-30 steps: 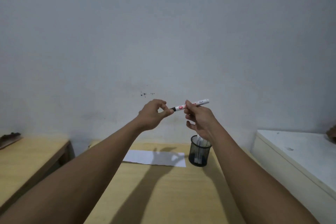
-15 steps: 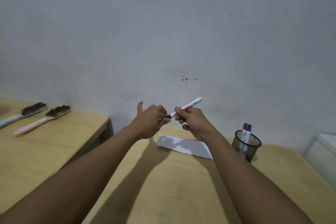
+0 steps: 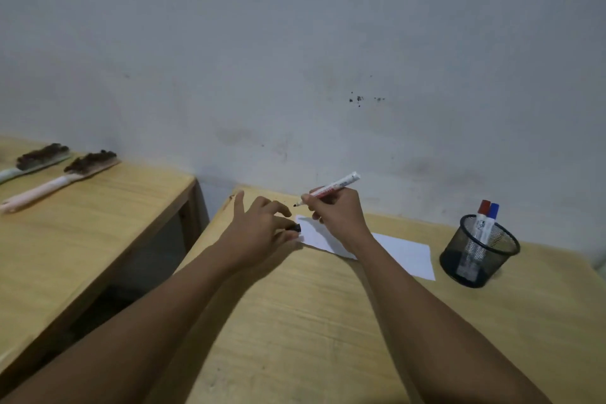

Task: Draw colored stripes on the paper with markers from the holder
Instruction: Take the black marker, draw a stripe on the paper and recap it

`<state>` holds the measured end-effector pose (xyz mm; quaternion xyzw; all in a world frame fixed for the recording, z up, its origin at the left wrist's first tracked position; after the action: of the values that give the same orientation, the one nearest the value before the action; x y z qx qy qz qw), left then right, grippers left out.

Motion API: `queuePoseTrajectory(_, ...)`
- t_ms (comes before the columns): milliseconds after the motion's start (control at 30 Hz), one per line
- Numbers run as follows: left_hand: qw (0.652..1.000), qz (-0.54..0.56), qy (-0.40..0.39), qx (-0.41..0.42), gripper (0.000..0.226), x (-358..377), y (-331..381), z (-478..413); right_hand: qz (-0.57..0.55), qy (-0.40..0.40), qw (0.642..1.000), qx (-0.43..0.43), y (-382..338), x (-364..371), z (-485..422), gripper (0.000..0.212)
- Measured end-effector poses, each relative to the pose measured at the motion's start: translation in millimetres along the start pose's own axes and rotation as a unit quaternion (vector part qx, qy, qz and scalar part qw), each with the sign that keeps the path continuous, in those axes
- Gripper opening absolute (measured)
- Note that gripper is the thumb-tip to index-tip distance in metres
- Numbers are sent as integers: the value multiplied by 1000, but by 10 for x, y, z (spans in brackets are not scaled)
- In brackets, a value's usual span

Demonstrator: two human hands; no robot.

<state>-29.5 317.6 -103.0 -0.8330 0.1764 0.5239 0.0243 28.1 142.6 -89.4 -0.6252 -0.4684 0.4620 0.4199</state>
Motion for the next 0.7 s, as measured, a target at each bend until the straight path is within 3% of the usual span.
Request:
queuePoseTrajectory(267,1000,-4,-18,11,42,239,-24,115,80,5,997,-3,441,115,-98,17)
queuePoseTrajectory(533,998,47,-4,-43,41,350,-39,79,63,14,998,2,530,149,-111,13)
queuePoseTrajectory(700,999,38,1,-22,44,381,-46,71,64,6,998,1,549,162,-133,20)
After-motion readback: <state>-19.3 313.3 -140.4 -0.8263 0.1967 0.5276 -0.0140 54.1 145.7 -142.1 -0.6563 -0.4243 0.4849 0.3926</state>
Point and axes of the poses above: each hand's wrist, its own z-axis away from the middle knuckle, its own x-axis out of the palm, y = z × x, the point moved 2 cm from there along -z, towards the middle knuckle, and after that the axes turned 12 degrees about y, right-handed, at the moved point
